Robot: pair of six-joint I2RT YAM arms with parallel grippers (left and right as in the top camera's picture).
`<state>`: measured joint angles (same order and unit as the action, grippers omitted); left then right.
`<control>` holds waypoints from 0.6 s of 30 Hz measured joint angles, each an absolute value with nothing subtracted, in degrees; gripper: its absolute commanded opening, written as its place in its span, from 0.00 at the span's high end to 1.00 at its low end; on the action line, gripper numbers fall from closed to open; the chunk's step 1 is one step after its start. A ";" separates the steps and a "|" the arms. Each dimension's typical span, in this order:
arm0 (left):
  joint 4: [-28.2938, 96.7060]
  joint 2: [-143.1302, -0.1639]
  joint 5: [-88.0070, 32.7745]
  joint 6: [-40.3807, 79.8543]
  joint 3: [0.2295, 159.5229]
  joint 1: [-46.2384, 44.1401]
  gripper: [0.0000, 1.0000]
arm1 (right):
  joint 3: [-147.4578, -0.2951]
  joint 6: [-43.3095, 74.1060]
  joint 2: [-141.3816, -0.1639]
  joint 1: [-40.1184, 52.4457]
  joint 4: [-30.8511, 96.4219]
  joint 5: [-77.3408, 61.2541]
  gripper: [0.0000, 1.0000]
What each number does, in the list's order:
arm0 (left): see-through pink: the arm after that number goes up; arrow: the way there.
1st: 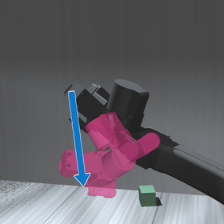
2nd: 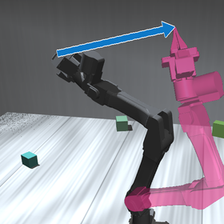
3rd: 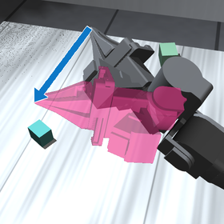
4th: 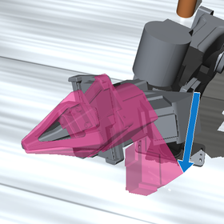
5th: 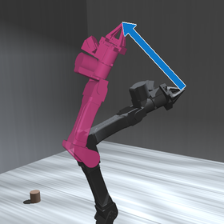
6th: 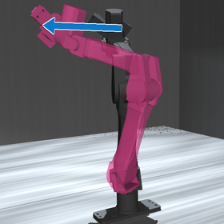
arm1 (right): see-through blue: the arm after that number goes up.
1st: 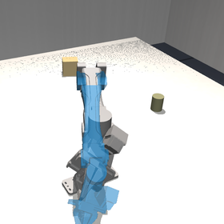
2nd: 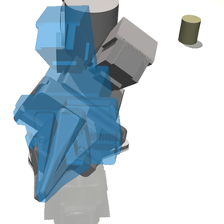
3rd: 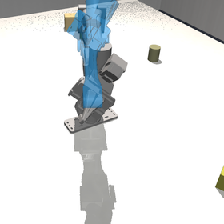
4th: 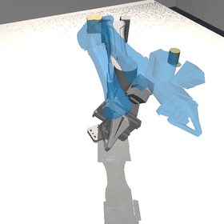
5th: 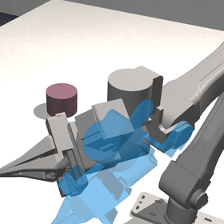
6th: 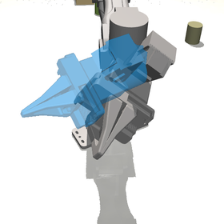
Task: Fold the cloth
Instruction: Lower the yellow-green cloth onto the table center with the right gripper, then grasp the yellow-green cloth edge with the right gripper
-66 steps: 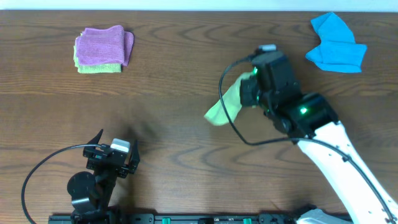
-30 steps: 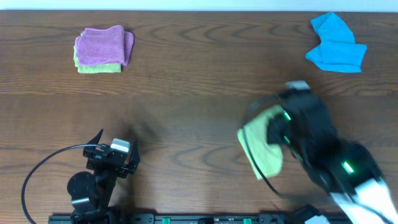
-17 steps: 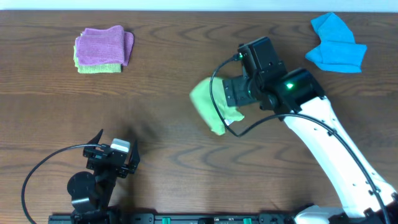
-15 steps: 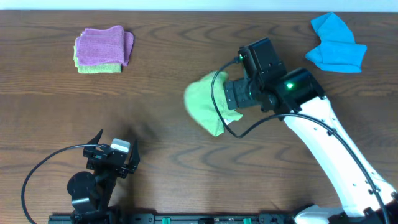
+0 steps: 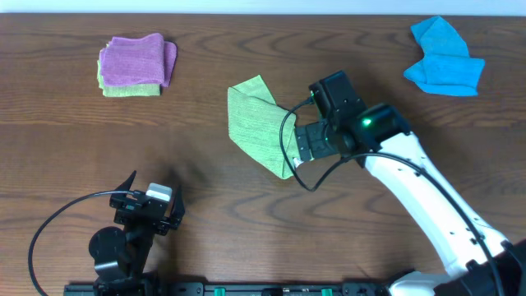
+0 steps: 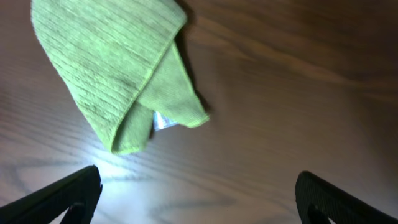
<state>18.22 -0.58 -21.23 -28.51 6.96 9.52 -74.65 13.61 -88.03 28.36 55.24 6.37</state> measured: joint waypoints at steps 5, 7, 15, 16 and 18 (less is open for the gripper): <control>18.24 -0.58 -21.23 -28.51 6.96 9.52 0.05 | -68.25 13.39 -88.05 28.47 45.58 0.62 0.07; 18.24 -0.58 -21.23 -28.51 6.96 9.52 0.05 | -66.81 13.23 -88.05 28.49 42.72 -1.69 0.07; 18.22 -0.58 -21.23 -28.51 6.96 9.52 0.05 | -64.45 13.02 -91.88 29.82 33.95 -6.98 0.12; 18.22 -0.58 -21.23 -28.51 6.96 9.52 0.05 | -64.31 12.97 -93.10 29.87 32.95 -7.38 0.13; 18.24 -0.58 -21.23 -28.51 6.96 9.52 0.05 | -64.14 12.95 -96.12 29.85 30.39 -8.32 0.14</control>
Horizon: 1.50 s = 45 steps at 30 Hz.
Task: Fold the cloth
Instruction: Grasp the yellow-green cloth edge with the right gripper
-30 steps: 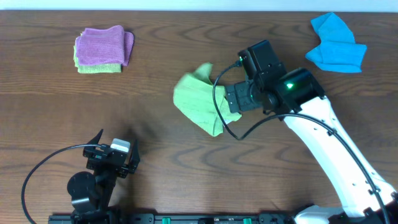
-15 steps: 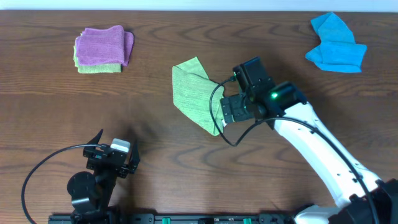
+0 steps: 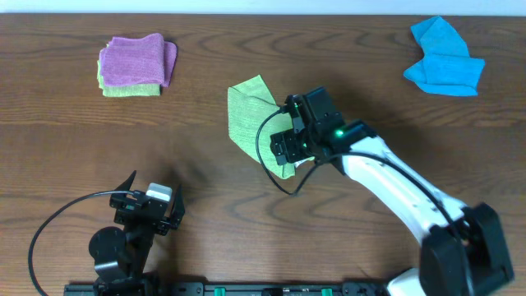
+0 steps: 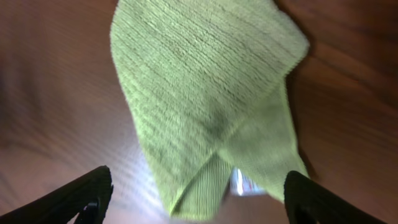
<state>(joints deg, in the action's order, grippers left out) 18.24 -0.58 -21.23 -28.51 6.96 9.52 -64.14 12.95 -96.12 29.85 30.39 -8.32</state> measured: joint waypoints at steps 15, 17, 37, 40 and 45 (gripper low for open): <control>18.24 -0.58 -21.23 -28.51 6.96 9.52 0.05 | -63.99 12.95 -104.64 23.42 18.72 -12.27 0.15; 18.24 -0.58 -21.23 -28.51 6.96 9.52 0.05 | -63.99 12.95 -105.56 23.09 17.43 -13.30 0.15; 18.22 -0.58 -21.23 -28.51 6.96 9.52 0.05 | -63.96 14.57 -110.21 22.59 14.83 -16.51 0.19; 18.22 -0.58 -21.23 -28.51 6.96 9.52 0.05 | -63.96 14.72 -110.21 22.26 14.52 -16.51 0.20; 18.22 -0.58 -21.23 -28.51 6.96 9.52 0.05 | -63.96 14.94 -110.21 22.24 12.12 -18.28 0.22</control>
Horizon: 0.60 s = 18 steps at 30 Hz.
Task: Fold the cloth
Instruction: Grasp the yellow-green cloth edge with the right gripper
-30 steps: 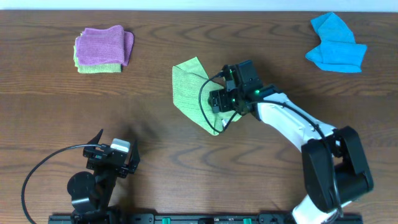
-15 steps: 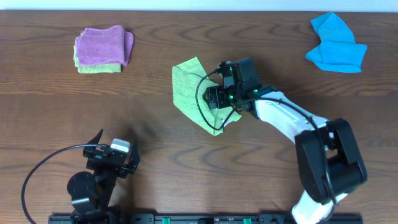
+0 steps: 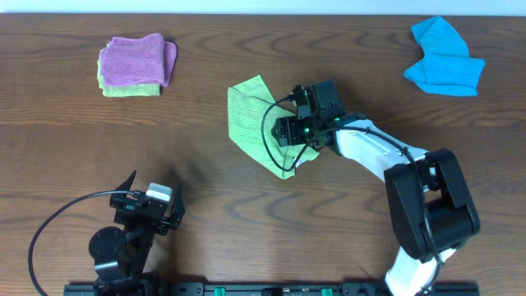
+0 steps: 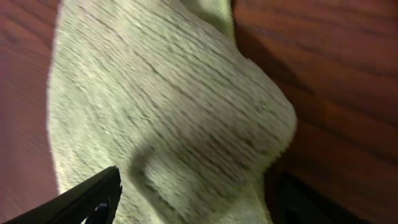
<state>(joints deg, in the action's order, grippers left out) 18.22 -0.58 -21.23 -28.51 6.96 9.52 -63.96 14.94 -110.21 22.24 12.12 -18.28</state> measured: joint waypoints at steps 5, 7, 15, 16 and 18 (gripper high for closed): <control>18.22 -0.58 -21.23 -28.51 6.96 9.52 0.05 | -63.96 15.66 -110.21 22.24 9.76 -20.75 0.25; 18.22 -0.58 -21.23 -28.51 6.96 9.52 0.05 | -63.96 15.92 -110.21 22.24 9.13 -21.56 0.27; 18.22 -0.58 -21.23 -28.51 6.96 9.52 0.05 | -63.96 17.30 -110.21 22.24 6.74 -24.49 0.87; 18.22 -0.58 -21.23 -28.51 6.96 9.52 0.05 | -63.96 17.47 -110.21 22.24 6.72 -24.67 0.87; 18.22 -0.58 -21.23 -28.51 6.96 9.52 0.05 | -63.96 17.76 -110.21 22.24 6.70 -24.91 0.90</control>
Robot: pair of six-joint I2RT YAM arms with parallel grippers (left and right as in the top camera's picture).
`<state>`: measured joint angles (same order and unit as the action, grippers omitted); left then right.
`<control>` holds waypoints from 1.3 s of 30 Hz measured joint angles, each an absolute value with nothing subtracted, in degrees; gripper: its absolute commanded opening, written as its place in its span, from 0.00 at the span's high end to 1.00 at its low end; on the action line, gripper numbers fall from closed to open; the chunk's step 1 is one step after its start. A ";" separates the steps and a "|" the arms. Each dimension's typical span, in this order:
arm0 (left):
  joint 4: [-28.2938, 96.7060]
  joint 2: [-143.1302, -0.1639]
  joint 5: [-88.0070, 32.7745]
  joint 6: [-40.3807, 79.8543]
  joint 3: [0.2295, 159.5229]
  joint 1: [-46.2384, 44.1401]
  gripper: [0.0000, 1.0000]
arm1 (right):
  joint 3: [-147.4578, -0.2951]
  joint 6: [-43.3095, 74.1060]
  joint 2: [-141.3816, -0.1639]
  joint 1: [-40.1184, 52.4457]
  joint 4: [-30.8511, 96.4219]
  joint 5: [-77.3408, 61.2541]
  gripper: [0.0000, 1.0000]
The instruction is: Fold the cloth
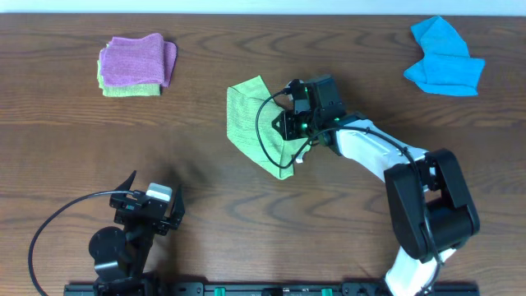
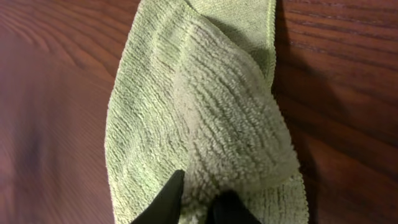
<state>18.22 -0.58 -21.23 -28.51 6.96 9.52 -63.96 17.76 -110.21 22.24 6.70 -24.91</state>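
Note:
The light green cloth (image 1: 249, 122) lies partly folded at the table's middle, with its long axis running from upper left to lower right. In the right wrist view the cloth (image 2: 199, 106) fills the middle, with a raised fold on top. My right gripper (image 1: 289, 134) sits on the cloth's right edge. Its two black fingers (image 2: 166, 202) are drawn together, so the right gripper (image 2: 200, 198) is shut on a pinch of that fold. My left gripper (image 1: 150, 197) rests at the near left, far from the cloth, with its fingers spread.
A purple cloth folded on a green one (image 1: 136, 64) lies at the back left. A crumpled blue cloth (image 1: 444, 59) lies at the back right. The right arm's black cable (image 1: 265, 146) loops over the green cloth.
The right gripper's fingers stood wide apart, low over the cloth. Now they are shut on a raised fold of it. The gripper sits slightly farther back. The left arm has not moved.
My right gripper was open to the right of the cloth's near tip. It was then over the cloth's near end, still open, then low against the cloth's right side. Now it pinches the fold there. The cloth's outline has barely changed.

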 measured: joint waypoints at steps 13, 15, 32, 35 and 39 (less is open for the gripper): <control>18.22 -0.58 -21.23 -28.51 6.96 9.52 0.05 | -65.71 18.02 -110.21 22.24 9.15 -25.10 0.99; 18.24 -0.58 -21.23 -28.51 6.96 9.52 0.05 | -67.05 18.02 -110.21 22.26 10.44 -25.10 0.99; 18.22 -0.58 -21.23 -28.51 6.96 9.52 0.05 | -80.51 12.58 -110.21 30.22 31.33 -15.00 0.99; 18.22 -0.58 -21.23 -28.51 6.96 9.52 0.05 | -81.84 7.70 -110.21 32.12 34.13 -16.16 0.99; 18.22 -0.58 -21.23 -28.51 6.96 9.52 0.05 | -83.81 1.61 -110.21 34.33 36.62 -20.80 0.98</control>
